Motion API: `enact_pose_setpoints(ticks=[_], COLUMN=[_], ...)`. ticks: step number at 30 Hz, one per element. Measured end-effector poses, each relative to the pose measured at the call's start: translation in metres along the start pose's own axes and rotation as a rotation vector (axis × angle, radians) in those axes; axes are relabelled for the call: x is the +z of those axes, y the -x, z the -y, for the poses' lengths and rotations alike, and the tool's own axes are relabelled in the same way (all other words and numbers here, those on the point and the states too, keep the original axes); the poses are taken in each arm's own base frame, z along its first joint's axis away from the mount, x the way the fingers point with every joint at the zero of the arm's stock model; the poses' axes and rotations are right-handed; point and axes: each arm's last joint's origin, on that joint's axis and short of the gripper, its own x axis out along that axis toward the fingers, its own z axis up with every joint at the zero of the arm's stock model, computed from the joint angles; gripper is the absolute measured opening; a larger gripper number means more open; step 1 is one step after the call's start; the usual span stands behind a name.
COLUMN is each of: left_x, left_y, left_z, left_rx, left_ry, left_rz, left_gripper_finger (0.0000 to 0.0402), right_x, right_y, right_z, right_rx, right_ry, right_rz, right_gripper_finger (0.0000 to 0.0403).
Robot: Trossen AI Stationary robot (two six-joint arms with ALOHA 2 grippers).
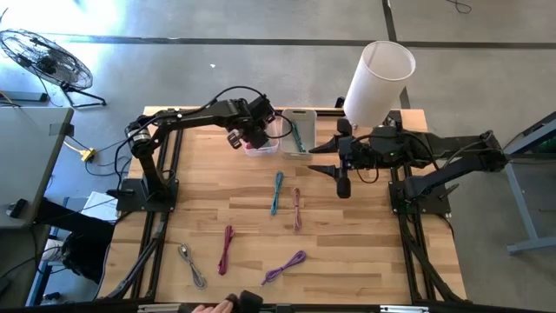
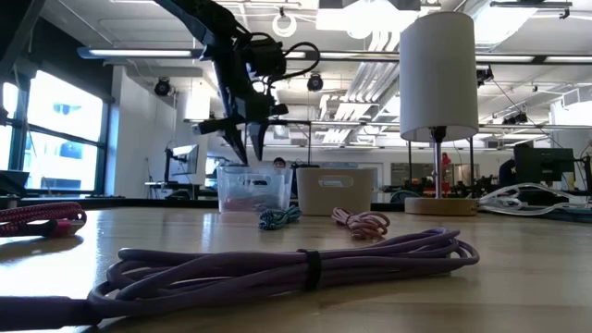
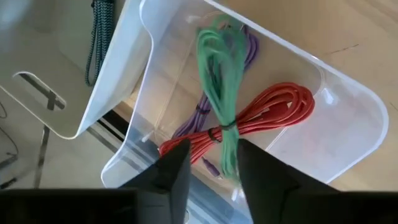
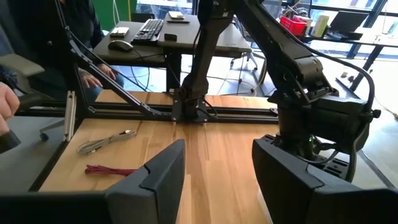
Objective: Pick & Place USB Port
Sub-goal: Put the pink cable into the gray bin
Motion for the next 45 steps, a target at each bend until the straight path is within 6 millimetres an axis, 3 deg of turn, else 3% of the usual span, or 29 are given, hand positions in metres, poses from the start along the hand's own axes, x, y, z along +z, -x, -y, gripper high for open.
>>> enact_pose_setpoints(ticks=[6,13,17,20,25,29,37,45], left_x=[-0.004,-0.010,-0.005,0.003,0.026,0.051,0.105,0.157], left_y=[0.000,0.006,0.018,0.026,0.035,0.042,0.070,0.096], left_z=[0.000,0.014,0.025,0.033,0.042,0.050,0.087,0.123], left_rx=[0.005,-0.103,-0.243,-0.371,-0.675,-0.868,-1.084,-1.091], left_ry=[-0.061,0.058,0.149,0.302,0.637,0.739,0.626,0.603], left_rz=[-0.144,-0.342,-0.329,-0.195,0.217,0.400,0.205,-0.009], left_gripper_finger=[0.0169,0.0170,0.0170,0.0170,0.0170,0.0170,0.0170,0.0170], right_x=[0.000,-0.002,-0.001,-0.001,0.000,0.000,0.000,0.000], right_y=[0.000,0.000,0.000,0.000,0.000,0.000,0.000,0.000], right_z=[0.000,-0.001,0.000,0.000,0.000,0.000,0.000,-0.001], right_rx=[0.009,0.020,0.019,0.019,0.017,0.015,0.018,0.035], right_ry=[0.000,0.014,0.055,0.087,0.124,0.140,0.143,0.118], right_rz=[0.000,-0.016,-0.014,-0.013,0.003,0.004,0.002,0.002], right_gripper_finger=[0.0179,0.0179,0.0179,0.0179,0.0179,0.0179,0.0179,0.0179])
